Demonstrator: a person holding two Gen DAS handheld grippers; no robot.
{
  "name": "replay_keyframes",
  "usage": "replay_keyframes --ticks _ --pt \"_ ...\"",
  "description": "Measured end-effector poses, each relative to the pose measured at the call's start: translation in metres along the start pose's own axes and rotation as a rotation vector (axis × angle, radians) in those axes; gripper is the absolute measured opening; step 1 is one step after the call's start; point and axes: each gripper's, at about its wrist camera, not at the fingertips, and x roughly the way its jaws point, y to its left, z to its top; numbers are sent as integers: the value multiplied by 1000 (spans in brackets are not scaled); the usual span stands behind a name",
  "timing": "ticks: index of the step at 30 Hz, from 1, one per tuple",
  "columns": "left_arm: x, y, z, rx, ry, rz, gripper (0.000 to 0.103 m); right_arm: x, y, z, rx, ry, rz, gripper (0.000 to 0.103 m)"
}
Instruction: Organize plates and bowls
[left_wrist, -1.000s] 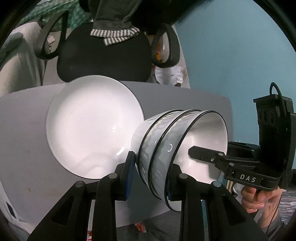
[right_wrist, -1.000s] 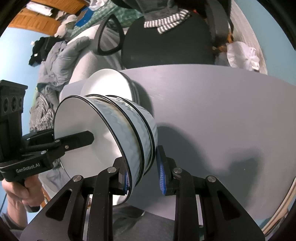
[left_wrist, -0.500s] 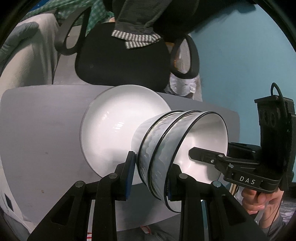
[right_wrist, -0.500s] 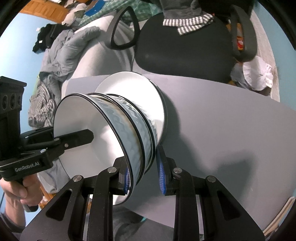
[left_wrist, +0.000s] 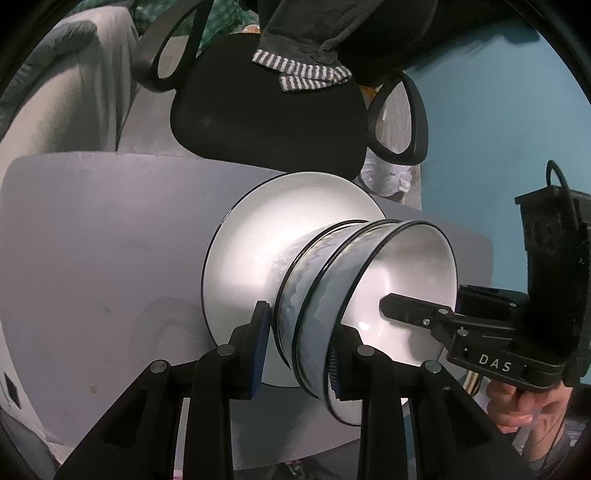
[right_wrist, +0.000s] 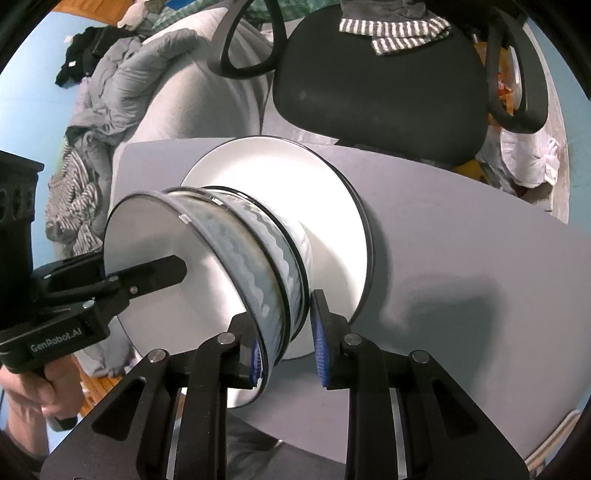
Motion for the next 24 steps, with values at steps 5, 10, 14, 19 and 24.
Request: replay_keyframes --ticks 5,10,14,19,24 --pt "0 3 -2 0 -1 -10 27 1 5 2 -4 -5 -22 23" --pt "1 2 -2 -5 2 -6 29 1 7 1 0 -4 -34 25" --pt "-2 -1 -7 1 -13 5 30 -3 13 -2 14 -28 -50 32" --pt "-16 -3 -18 -2 -54 54 49 -17 25 -9 2 -104 -97 61" --pt "-49 -7 -31 -10 -136 98 63 -36 34 -15 -19 -163 -152 67"
